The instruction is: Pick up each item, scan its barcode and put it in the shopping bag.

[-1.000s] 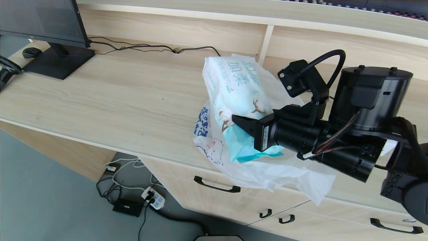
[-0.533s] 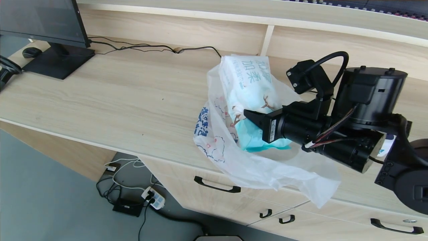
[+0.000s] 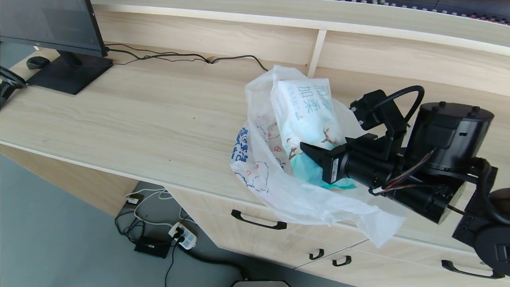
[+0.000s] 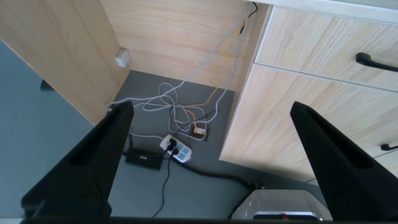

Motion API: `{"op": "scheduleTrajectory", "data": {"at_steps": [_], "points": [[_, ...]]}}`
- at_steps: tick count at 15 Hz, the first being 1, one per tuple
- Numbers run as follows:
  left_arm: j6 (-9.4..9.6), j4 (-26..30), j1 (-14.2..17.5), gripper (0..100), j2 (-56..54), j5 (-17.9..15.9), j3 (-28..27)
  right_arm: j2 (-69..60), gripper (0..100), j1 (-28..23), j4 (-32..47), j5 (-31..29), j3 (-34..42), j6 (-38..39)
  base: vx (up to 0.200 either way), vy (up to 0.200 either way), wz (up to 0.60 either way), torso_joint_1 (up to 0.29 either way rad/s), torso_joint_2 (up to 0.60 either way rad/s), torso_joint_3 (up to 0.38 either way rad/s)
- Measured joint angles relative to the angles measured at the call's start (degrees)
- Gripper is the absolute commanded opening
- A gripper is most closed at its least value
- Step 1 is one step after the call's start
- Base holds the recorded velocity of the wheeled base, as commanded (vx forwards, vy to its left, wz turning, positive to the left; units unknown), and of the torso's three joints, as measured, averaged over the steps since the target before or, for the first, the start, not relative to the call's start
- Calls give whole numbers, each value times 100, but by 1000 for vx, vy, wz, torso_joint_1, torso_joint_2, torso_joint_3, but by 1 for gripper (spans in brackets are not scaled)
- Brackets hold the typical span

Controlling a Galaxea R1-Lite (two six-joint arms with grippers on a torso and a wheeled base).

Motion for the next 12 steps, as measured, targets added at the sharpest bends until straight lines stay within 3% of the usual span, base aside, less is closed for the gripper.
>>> {"op": "scheduleTrajectory", "data": {"at_steps": [4,9,10,12], "points": [[12,-5,-2,100,0,-2,0,48,0,-20,-385,-9,534,68,0,0,0,0,0,0],[12,-5,0,100,0,0,0,72,0,-28,-391,0,542,129,0,0,0,0,0,0],[11,-6,0,100,0,2,0,77,100,-30,-389,0,534,128,0,0,0,0,0,0],[9,-2,-2,100,0,0,0,83,100,-35,-391,2,529,137,0,0,0,0,0,0]]}}
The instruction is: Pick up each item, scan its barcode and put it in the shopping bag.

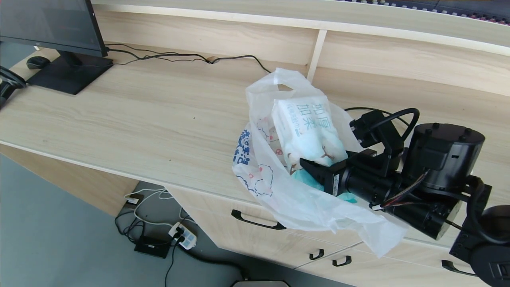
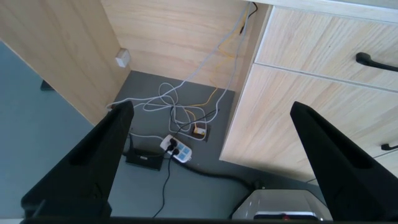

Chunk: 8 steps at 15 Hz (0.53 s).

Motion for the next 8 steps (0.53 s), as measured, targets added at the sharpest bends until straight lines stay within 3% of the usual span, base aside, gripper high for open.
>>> {"op": "scheduleTrajectory", "data": {"at_steps": [4,8], "points": [[-7,2,-1,100,0,2,0,5,100,5,-57,-29,-80,80,0,0,0,0,0,0],[-18,7,2,100,0,0,0,-199,100,-11,-1234,-115,166,-77,0,0,0,0,0,0]]}}
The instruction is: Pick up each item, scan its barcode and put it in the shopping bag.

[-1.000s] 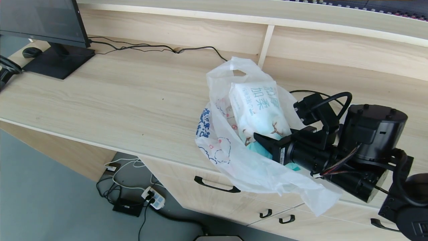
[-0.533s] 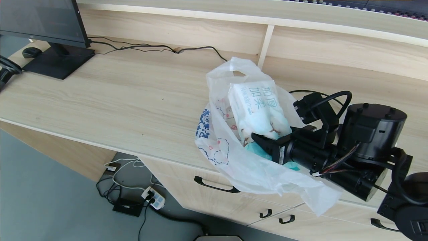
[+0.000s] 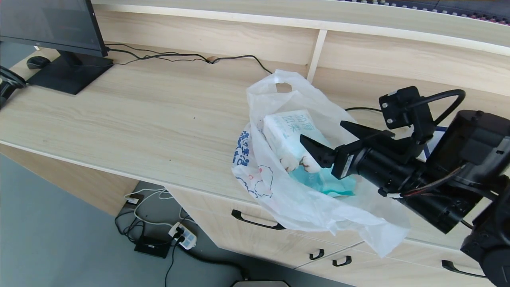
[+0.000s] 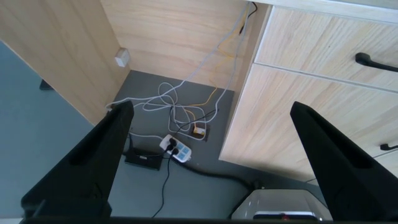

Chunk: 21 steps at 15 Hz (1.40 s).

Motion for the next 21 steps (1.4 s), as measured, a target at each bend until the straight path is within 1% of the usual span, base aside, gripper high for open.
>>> {"op": "scheduleTrajectory", "data": {"at_steps": [2,3,5,7,9,11,14,16,18,20,21], "points": [[-6,9,0,100,0,0,0,-155,100,72,-734,15,394,-400,0,0,0,0,0,0],[-9,11,0,100,0,0,0,-282,100,173,-934,72,525,-678,-200,0,0,2,2,2],[-17,15,-4,100,0,2,0,-499,100,356,-1039,137,612,-939,-200,0,0,5,2,0],[-17,15,-4,100,0,0,0,-623,100,405,-1030,143,672,-968,-200,0,0,12,5,2],[-17,17,-2,100,0,2,0,-678,100,419,-1035,156,728,-944,0,0,0,0,0,0],[-20,12,0,100,0,0,0,-700,100,402,-1041,162,859,-783,0,0,-600,-15,0,7],[-17,4,-4,100,0,0,0,-725,100,229,-1072,165,975,-601,0,0,-600,17,12,1],[-105,9,0,100,0,0,0,-783,100,110,-1112,167,1047,-552,0,0,-600,10,2,0],[-124,11,0,100,0,0,0,-846,100,66,-1104,162,1074,-555,0,0,-600,5,2,5],[-107,15,-6,100,0,0,0,-912,100,61,-1107,156,1093,-541,0,0,0,0,0,0],[-96,15,-4,100,0,0,0,-968,100,52,-1117,148,1118,-473,0,-200,0,2,7,2]]}}
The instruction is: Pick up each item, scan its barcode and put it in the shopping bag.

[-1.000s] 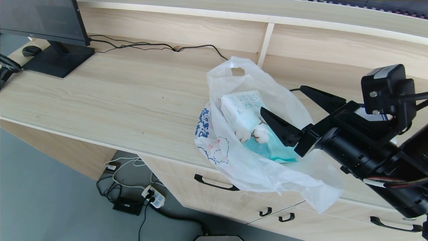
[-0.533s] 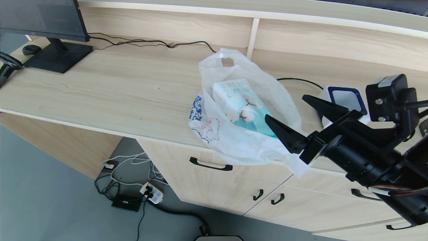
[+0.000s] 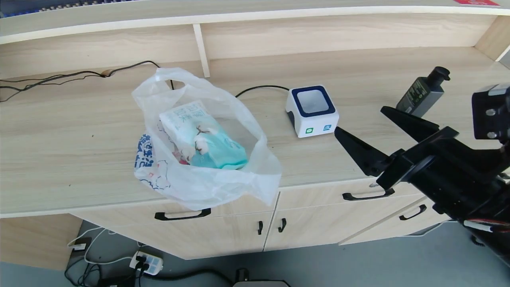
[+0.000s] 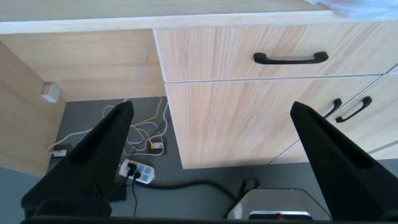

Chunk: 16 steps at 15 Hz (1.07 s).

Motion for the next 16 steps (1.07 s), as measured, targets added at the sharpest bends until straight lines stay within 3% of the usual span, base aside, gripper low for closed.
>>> {"op": "scheduleTrajectory", "data": {"at_steps": [4,7,10,14,16], "points": [[0,9,0,100,0,0,0,-110,100,-297,12,-29,94,121,0,-200,0,0,0,-2],[-16,11,4,100,0,0,0,-129,100,-1084,16,-40,262,208,0,-200,0,5,1,4],[-55,13,1,100,0,2,0,-127,100,-1657,29,15,362,591,200,-200,0,-4,-1,1],[-79,7,4,100,0,-2,0,234,100,-1786,-118,631,378,731,0,0,0,0,0,0],[-118,11,-2,100,0,2,0,568,100,-1779,-291,717,185,699,0,200,0,-5,-10,5]]}}
